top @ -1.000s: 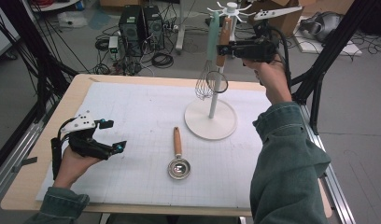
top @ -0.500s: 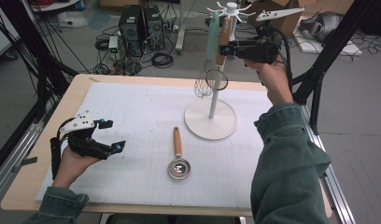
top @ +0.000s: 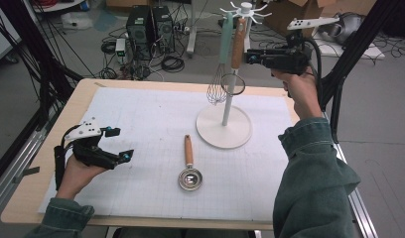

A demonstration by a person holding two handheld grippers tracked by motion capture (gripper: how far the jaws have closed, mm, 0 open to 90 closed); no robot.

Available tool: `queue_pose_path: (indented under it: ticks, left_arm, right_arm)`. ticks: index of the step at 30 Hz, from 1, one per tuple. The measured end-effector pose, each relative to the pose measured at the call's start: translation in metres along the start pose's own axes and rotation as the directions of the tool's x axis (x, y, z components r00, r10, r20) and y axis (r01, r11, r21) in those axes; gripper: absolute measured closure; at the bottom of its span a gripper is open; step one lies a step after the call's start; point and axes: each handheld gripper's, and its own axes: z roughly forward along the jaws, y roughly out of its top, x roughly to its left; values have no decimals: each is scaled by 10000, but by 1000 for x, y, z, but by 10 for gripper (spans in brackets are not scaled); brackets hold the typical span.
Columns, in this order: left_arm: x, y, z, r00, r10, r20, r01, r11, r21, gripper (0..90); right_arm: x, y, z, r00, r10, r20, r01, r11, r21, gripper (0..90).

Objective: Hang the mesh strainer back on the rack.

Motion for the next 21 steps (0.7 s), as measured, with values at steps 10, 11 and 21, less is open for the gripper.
queue_pose_path:
  ticks: [10, 11, 21]
  left_arm:
    - [0, 1, 0, 10000, 10, 11, -10, 10000, -22, 47]
    - [0, 1, 0, 10000, 41, -9, -41, 10000, -16, 47]
    - [0, 1, 1, 10000, -2, 42, 3, 10000, -47, 47]
  right_arm:
    - [7, 6, -14, 9991, -379, -177, 377, 9992, -126, 895]
    - [8, 7, -15, 9990, -398, -184, 395, 9991, -163, 895]
    - [12, 24, -29, 9989, -463, 37, 464, 9979, -445, 895]
